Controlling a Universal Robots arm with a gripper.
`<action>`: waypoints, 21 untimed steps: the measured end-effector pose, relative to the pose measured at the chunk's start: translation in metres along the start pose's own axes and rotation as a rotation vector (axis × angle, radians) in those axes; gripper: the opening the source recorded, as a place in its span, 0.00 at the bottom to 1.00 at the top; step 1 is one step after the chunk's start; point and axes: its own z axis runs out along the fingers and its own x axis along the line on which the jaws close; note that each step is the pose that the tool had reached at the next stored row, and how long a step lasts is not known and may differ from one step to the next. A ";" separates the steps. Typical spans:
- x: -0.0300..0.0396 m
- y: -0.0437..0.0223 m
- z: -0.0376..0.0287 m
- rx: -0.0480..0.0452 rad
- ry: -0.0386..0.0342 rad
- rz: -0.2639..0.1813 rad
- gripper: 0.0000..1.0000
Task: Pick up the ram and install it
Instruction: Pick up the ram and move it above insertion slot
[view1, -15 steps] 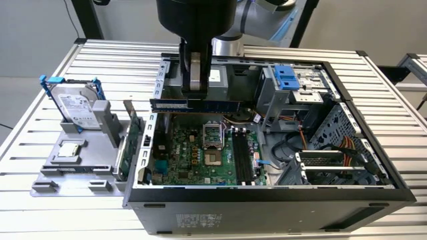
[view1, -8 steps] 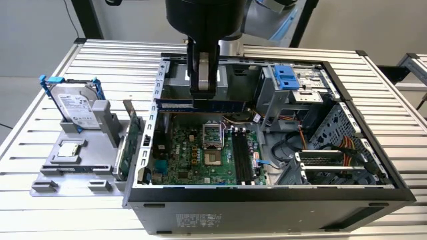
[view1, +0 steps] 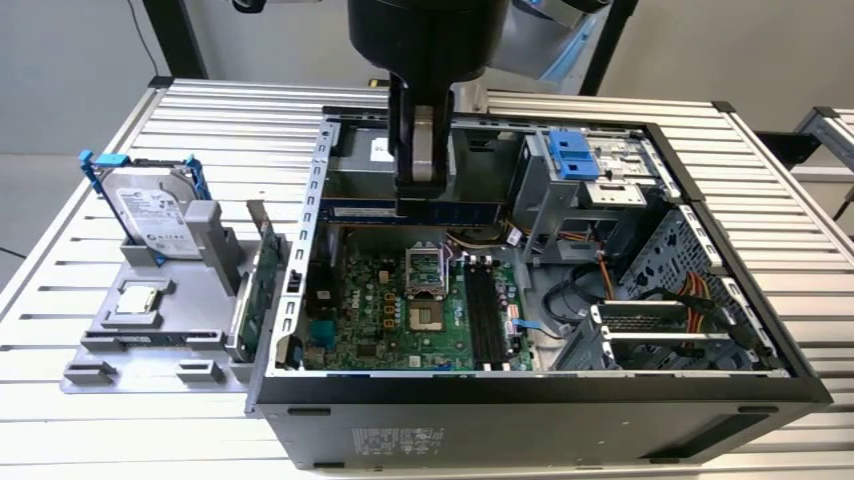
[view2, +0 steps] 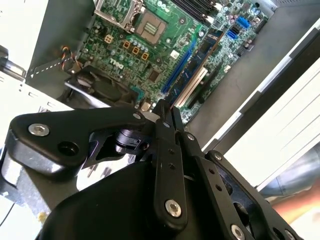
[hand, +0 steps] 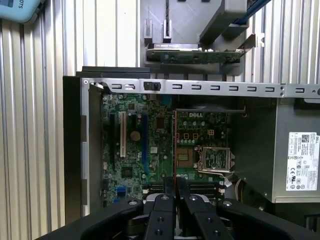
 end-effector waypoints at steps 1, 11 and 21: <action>0.0000 -0.0009 0.0000 0.0000 0.0001 0.000 0.00; -0.0007 -0.0135 0.0000 0.0000 0.0000 0.000 0.00; -0.0043 -0.0354 0.0011 0.0008 0.0000 0.017 0.00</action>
